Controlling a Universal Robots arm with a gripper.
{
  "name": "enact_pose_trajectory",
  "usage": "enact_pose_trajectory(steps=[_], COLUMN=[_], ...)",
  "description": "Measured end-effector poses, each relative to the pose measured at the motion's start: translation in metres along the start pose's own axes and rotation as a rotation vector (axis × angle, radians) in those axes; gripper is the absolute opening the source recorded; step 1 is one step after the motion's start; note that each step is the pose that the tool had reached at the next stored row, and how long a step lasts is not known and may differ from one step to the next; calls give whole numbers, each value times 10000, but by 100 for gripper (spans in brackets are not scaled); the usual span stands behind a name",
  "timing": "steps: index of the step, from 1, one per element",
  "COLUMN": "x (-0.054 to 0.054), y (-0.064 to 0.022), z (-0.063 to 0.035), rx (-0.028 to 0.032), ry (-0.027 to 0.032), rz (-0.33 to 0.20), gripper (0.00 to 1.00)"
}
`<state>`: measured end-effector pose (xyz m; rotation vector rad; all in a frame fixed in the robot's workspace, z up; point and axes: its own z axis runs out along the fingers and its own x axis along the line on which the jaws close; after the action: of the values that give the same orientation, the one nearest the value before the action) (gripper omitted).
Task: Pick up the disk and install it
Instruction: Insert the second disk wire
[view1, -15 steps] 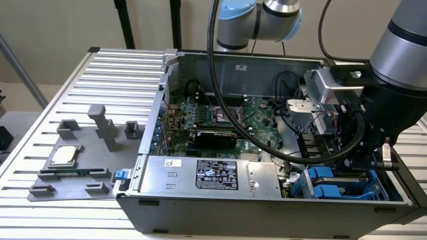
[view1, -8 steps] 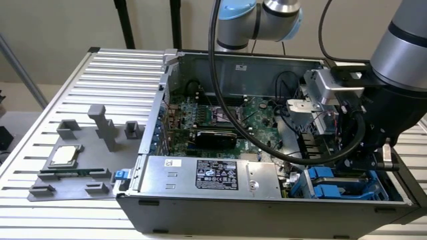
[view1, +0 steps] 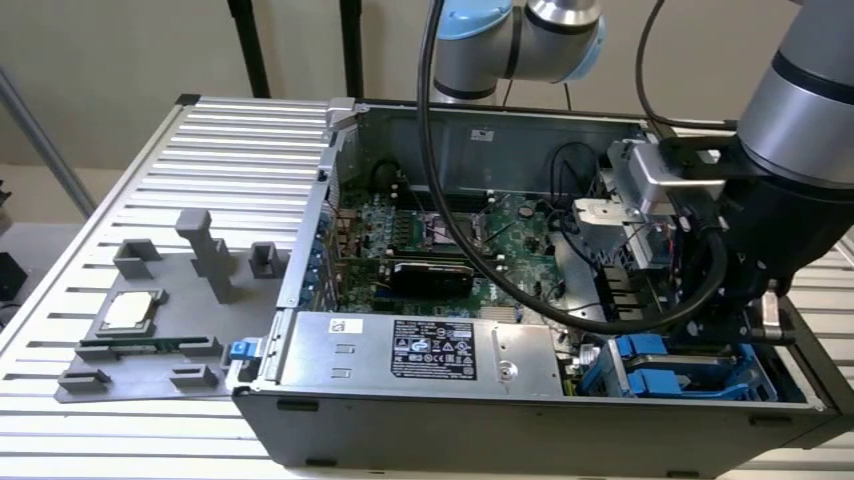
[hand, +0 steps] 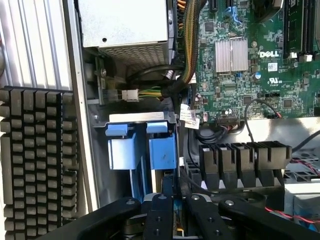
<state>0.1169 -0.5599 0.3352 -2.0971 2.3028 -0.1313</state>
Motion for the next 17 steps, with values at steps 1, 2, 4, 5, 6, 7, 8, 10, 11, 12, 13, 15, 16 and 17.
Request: enact_pose_trajectory(steps=[1, 2, 4, 5, 6, 7, 8, 10, 11, 12, 13, 15, 16, 17], x=[0, 0, 0, -1, -1, -2, -3, -2, -1, -1, -1, 0, 0, 1], y=[0, 1, 1, 1, 2, 2, 2, 2, 2, 1, 1, 4, 7, 12], z=[5, 10, 19, 23, 25, 27, 32, 35, 28, 24, 22, 14, 9, 4], rx=[0, 0, 1, 1, 0, 0, -1, -1, -1, 0, 0, 0, 0, 0], ry=[2, 2, 0, -2, -3, -8, -20, -22, -10, -4, -7, -5, -4, -4], rz=[0, 0, 0, 0, 1, 1, 1, 1, 0, 0, 0, 0, 0, 0], gripper=[0, 0, 0, 0, 0, 0, 100, 100, 100, 100, 100, 100, 100, 100])
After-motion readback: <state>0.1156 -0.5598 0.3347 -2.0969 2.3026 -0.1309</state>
